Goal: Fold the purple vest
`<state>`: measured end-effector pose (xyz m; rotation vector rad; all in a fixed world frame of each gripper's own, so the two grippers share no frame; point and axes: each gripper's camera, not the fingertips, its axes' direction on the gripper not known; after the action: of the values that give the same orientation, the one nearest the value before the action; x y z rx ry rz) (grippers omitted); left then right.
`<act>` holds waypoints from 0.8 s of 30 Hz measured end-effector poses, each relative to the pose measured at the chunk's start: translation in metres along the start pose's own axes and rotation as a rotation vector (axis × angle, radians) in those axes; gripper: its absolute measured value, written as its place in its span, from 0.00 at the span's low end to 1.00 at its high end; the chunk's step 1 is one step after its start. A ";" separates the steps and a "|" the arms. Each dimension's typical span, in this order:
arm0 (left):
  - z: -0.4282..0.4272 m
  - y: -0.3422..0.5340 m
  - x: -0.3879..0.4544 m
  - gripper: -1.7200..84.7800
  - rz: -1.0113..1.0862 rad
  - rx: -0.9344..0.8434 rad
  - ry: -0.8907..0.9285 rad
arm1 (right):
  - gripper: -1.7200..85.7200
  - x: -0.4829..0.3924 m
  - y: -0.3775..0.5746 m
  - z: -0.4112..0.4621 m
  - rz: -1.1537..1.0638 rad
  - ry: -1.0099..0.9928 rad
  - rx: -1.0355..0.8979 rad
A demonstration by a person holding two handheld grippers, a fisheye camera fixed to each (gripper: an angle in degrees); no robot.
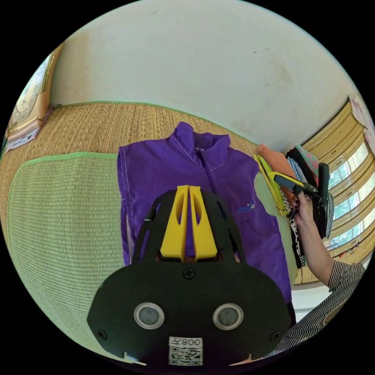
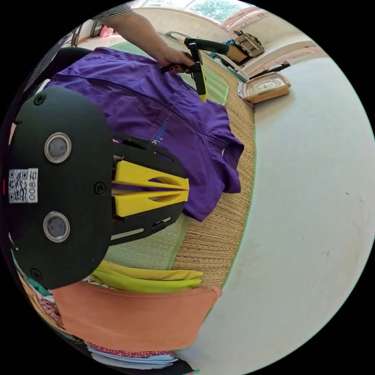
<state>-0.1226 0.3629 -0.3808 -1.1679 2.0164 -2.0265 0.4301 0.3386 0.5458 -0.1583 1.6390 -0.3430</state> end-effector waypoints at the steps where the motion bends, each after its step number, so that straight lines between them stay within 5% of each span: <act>1: 0.001 -0.003 -0.006 0.02 -0.019 0.002 -0.020 | 0.02 0.005 -0.019 0.015 0.004 0.009 -0.023; 6: 0.014 -0.013 -0.042 0.02 -0.028 -0.026 -0.055 | 0.02 0.042 -0.053 0.080 0.038 0.086 -0.220; 14: -0.011 -0.002 -0.048 0.02 0.038 0.055 -0.113 | 0.02 0.079 -0.064 0.055 0.041 0.036 -0.094; 16: -0.002 -0.003 -0.055 0.02 0.027 -0.045 -0.139 | 0.02 0.081 -0.068 0.050 0.023 0.038 -0.091; 24: -0.031 0.035 -0.060 0.02 0.098 -0.035 -0.029 | 0.02 0.058 -0.050 0.016 -0.145 -0.115 -0.019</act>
<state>-0.1120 0.4154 -0.4350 -1.0747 2.0607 -1.9250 0.4347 0.2715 0.5061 -0.3068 1.5212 -0.4209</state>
